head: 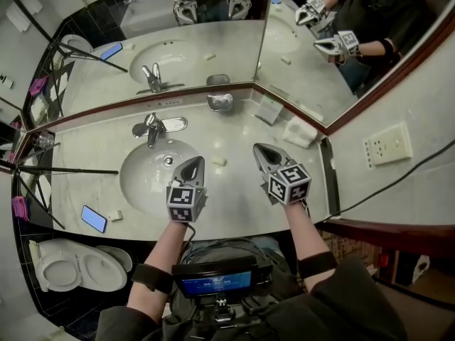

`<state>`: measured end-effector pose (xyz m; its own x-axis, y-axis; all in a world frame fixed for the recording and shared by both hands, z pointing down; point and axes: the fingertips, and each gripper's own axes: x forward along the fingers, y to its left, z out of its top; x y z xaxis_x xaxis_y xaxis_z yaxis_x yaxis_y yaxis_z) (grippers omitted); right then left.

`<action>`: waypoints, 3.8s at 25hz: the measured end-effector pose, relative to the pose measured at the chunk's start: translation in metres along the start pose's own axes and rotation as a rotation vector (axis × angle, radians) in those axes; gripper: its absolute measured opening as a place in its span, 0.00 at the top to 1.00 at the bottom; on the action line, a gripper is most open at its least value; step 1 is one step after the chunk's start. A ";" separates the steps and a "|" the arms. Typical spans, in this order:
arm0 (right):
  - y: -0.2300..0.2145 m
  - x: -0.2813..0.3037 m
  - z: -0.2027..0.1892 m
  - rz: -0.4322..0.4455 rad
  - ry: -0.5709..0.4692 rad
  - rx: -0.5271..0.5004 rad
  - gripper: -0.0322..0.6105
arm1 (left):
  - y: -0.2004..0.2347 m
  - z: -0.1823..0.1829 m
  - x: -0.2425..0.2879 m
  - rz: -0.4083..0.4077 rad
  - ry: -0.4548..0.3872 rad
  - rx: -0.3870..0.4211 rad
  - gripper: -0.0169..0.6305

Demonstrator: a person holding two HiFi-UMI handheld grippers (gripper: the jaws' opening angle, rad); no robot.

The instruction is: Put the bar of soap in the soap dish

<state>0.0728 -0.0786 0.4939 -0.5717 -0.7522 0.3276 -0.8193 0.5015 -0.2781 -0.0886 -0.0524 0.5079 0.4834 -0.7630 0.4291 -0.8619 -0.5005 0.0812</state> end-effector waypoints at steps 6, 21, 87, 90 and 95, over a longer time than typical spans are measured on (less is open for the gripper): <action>-0.002 0.003 -0.005 0.005 0.020 -0.009 0.92 | 0.001 -0.002 0.000 0.008 0.001 -0.010 0.97; 0.048 0.073 -0.072 0.171 0.440 -0.473 0.69 | 0.012 -0.028 -0.003 0.032 0.051 -0.027 0.97; 0.009 0.093 -0.029 0.027 0.307 -0.271 0.72 | -0.004 0.003 0.053 -0.056 0.028 0.027 0.97; -0.002 0.126 -0.015 0.013 0.319 -0.290 0.71 | 0.012 0.014 0.082 -0.051 0.034 0.045 0.97; -0.030 0.184 -0.011 -0.023 0.350 -0.337 0.71 | 0.042 0.018 0.127 -0.047 0.058 0.064 0.97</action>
<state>-0.0084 -0.2269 0.5722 -0.4866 -0.6047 0.6305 -0.7676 0.6405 0.0219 -0.0609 -0.1780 0.5502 0.5116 -0.7143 0.4775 -0.8264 -0.5612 0.0458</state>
